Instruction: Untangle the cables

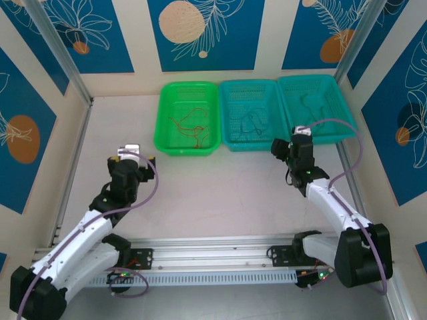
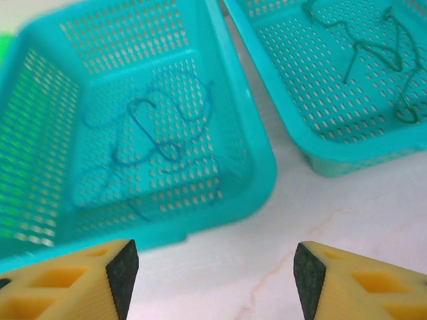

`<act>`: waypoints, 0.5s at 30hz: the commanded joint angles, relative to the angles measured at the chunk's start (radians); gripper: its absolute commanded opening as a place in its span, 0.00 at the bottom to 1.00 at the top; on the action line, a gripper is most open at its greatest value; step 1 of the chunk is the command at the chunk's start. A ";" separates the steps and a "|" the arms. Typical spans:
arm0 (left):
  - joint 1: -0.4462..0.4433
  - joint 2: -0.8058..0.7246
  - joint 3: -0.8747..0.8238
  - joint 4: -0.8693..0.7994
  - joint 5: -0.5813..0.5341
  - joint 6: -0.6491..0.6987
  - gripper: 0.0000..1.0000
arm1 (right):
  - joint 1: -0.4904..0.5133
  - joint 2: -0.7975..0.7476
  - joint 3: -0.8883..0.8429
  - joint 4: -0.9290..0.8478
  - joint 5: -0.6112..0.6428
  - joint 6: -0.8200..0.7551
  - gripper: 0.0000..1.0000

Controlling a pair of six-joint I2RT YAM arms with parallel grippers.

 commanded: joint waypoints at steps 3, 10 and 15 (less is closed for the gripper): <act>0.109 0.067 -0.079 0.227 -0.010 0.124 1.00 | 0.019 -0.009 -0.122 0.269 0.132 -0.147 0.75; 0.269 0.245 -0.174 0.499 0.175 0.071 1.00 | -0.036 0.081 -0.276 0.505 0.126 -0.168 0.85; 0.302 0.474 -0.182 0.748 0.265 0.092 1.00 | -0.098 0.203 -0.292 0.741 -0.041 -0.213 0.99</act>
